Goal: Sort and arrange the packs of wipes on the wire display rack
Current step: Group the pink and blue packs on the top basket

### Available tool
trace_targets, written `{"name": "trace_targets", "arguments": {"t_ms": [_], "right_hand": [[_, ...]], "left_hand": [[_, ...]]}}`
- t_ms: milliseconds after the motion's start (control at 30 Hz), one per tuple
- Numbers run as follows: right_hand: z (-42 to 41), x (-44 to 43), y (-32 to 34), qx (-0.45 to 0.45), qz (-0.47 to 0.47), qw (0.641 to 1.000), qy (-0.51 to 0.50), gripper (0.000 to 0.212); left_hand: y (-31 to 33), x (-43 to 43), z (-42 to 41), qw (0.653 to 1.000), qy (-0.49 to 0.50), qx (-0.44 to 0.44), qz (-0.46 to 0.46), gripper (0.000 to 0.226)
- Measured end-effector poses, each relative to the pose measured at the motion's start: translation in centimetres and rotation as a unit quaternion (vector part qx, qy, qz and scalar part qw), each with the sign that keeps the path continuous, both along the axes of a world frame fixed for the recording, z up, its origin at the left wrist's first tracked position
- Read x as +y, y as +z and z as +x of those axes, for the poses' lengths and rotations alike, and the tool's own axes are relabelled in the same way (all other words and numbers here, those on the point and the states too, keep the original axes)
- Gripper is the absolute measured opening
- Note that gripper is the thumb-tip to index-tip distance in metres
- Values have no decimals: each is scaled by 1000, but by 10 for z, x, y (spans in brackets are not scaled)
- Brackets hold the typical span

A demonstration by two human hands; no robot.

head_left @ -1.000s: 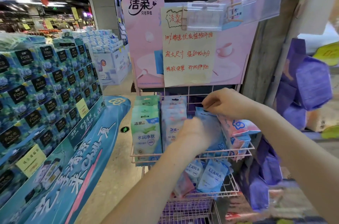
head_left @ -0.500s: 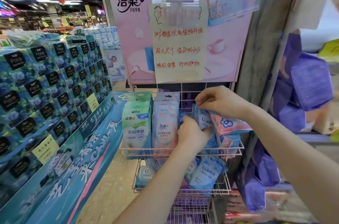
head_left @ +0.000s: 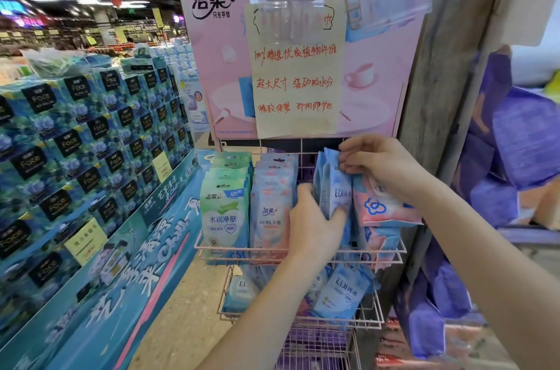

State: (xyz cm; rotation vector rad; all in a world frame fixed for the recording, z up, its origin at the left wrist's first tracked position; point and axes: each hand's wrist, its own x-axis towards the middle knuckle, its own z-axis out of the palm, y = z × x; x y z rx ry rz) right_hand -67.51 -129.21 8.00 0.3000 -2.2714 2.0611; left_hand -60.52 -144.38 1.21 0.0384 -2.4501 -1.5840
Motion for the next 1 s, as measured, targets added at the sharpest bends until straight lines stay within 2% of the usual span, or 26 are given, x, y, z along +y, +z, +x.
{"name": "trace_targets", "arguments": {"t_ms": [167,233,400,533,633,733,867,1000], "right_hand": [[-2,-2,4,-19,-64,998,11,21],[-1,-2,5,-23,-61,998,16,21],[4,-10,3,36,117,992,29,26],[7,-20,3,75,199,977,25,27],[5,-28,0,114,310,944,-18,26],[9,-42,4,131,427,895,-7,24],[5,-63,1,107,568,816,31,29],[-1,-82,-7,71,659,748,32,29]], "left_hand": [[8,-10,4,995,13,68,67,42],[10,-19,4,992,11,87,96,45],[17,-41,-2,985,-22,104,134,54],[24,-58,-6,976,-36,117,179,49],[31,-72,-7,971,-47,128,198,42],[37,-89,-11,969,-45,139,201,38],[42,-106,-15,969,-37,152,191,40],[44,-122,-19,969,-50,155,184,40]]}}
